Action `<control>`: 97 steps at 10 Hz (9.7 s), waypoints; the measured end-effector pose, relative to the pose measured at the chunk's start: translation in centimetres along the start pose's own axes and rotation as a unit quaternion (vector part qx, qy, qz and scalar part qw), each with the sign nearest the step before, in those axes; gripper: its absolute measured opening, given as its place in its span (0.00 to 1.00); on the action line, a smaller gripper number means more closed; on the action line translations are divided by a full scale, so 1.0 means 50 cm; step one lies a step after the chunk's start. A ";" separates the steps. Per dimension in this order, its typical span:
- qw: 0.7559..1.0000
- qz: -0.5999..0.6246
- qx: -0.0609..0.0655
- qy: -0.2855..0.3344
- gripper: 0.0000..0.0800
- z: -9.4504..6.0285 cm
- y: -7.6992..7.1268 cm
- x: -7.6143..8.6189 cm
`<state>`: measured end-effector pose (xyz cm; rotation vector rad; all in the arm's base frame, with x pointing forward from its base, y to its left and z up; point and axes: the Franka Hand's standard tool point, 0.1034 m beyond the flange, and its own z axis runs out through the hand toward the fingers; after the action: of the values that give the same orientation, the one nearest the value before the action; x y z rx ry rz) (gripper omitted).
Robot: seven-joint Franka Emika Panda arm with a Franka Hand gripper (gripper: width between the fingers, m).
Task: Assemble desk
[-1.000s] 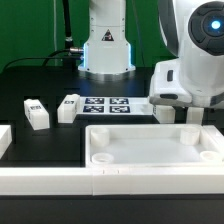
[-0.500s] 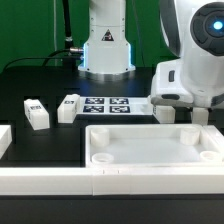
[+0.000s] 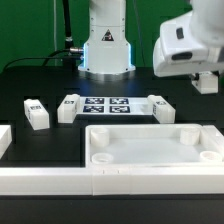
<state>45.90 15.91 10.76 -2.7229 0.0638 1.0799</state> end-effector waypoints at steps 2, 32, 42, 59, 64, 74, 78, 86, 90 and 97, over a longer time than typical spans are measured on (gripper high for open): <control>1.000 0.001 0.001 0.012 0.36 0.004 -0.002 0.010; 0.769 -0.169 -0.093 0.609 0.36 -0.268 0.062 0.208; 0.753 -0.169 -0.094 0.628 0.36 -0.261 0.055 0.220; 0.758 -0.165 -0.093 0.624 0.36 -0.238 0.066 0.238; 0.761 -0.165 -0.092 0.621 0.56 -0.234 0.067 0.240; 0.790 -0.182 -0.087 0.578 0.81 -0.315 0.025 0.173; 0.866 -0.210 -0.100 0.443 0.81 -0.300 0.029 0.173; 0.895 -0.172 -0.091 0.402 0.81 -0.301 0.020 0.211; 0.892 -0.183 -0.096 0.402 0.81 -0.298 0.027 0.217; 0.911 -0.093 -0.074 0.396 0.81 -0.288 0.036 0.216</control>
Offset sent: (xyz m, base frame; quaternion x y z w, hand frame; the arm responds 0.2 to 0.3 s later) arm 0.0000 0.0000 0.0000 0.0000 0.1296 0.0000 0.9916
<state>63.29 11.53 13.28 -3.0281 -0.1574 -0.1217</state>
